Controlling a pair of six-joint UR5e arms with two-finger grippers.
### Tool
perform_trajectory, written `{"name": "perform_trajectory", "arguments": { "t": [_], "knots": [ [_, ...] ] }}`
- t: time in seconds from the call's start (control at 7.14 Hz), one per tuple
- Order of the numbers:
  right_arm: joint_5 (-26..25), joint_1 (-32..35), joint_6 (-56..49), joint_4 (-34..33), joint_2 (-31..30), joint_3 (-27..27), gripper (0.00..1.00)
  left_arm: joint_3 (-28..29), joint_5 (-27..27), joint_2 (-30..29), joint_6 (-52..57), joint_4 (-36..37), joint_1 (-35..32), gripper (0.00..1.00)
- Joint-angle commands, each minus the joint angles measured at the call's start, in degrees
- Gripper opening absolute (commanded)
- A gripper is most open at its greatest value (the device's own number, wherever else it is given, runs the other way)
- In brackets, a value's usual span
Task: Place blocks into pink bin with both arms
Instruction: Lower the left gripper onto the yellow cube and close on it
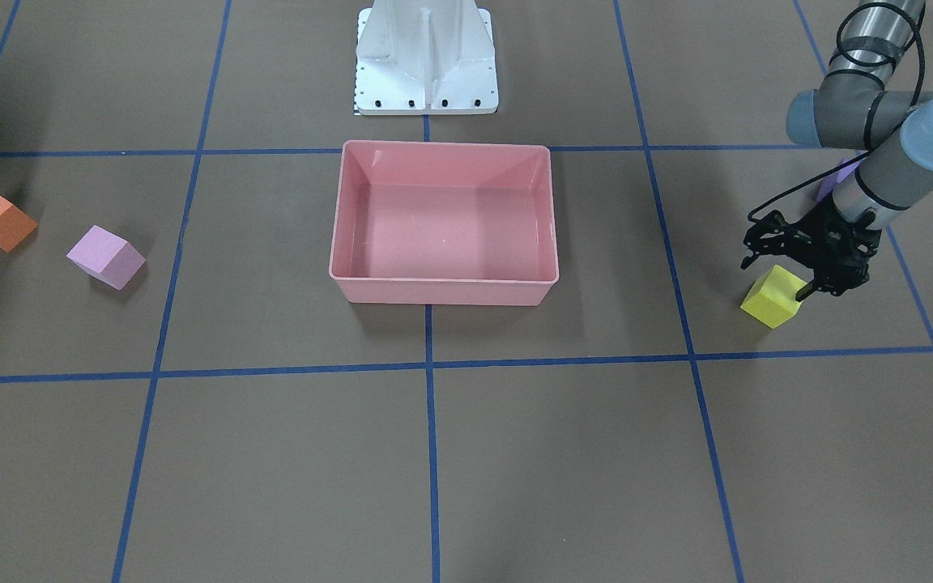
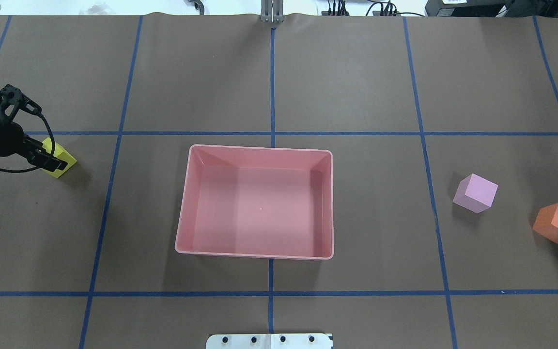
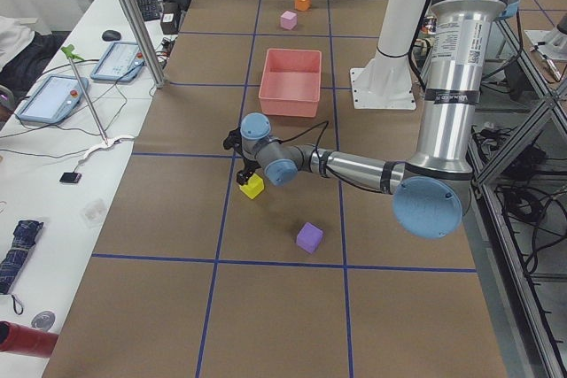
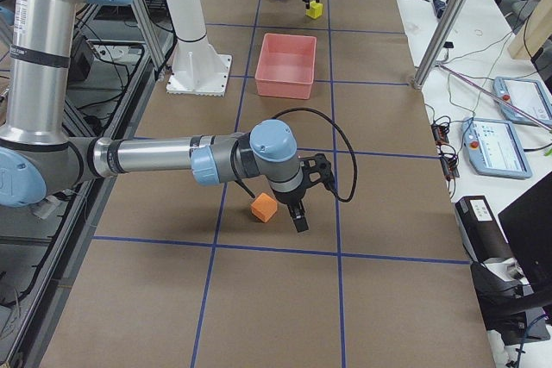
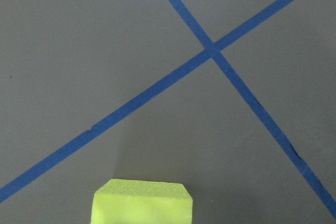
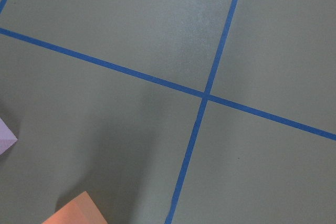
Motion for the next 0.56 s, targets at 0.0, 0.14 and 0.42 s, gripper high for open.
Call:
{"name": "perform_trajectory", "arguments": {
  "t": [0.0, 0.14, 0.42],
  "knots": [
    [0.01, 0.0, 0.07, 0.0, 0.0, 0.0, 1.0, -0.14, 0.03, 0.05, 0.28, -0.01, -0.14, 1.0],
    [0.01, 0.0, 0.07, 0.0, 0.0, 0.0, 1.0, 0.03, 0.12, 0.05, 0.28, -0.01, -0.14, 1.0],
    [0.01, 0.0, 0.07, 0.0, 0.0, 0.0, 1.0, -0.58, -0.06, 0.05, 0.36, 0.43, -2.67, 1.0]
  ]
}}
